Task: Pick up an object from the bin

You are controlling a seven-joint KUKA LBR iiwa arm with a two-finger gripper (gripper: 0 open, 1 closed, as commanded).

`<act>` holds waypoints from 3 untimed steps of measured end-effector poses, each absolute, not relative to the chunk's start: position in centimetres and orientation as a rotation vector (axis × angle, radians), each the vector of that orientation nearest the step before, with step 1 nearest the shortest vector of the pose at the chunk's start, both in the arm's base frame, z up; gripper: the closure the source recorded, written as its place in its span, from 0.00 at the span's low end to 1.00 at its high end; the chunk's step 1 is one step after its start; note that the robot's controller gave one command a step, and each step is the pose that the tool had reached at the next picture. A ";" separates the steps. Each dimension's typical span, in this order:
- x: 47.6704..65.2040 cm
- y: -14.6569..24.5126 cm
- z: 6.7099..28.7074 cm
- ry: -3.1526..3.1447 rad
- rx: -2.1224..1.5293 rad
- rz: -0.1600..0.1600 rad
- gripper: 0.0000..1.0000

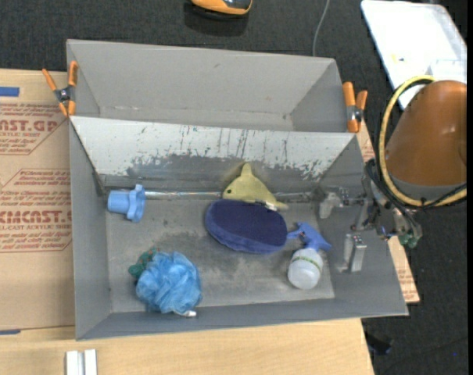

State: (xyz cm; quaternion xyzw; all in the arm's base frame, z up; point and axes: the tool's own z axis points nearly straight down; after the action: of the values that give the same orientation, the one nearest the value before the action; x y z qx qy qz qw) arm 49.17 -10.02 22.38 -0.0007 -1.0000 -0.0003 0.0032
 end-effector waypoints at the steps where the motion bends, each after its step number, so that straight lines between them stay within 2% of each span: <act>1: 49.3 -10.0 22.8 -3.143 0.000 0.001 0.00; 2: 50.2 -10.9 14.1 -3.073 0.686 0.005 0.00; 3: 50.2 -10.8 9.2 -3.019 0.867 -0.001 0.00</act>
Offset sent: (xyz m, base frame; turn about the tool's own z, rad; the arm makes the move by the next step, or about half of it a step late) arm 0.0154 -0.0181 -0.1538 -0.7773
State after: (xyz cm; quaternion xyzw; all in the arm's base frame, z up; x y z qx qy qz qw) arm 50.16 -10.84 9.17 0.2759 -0.9612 -0.0002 0.0001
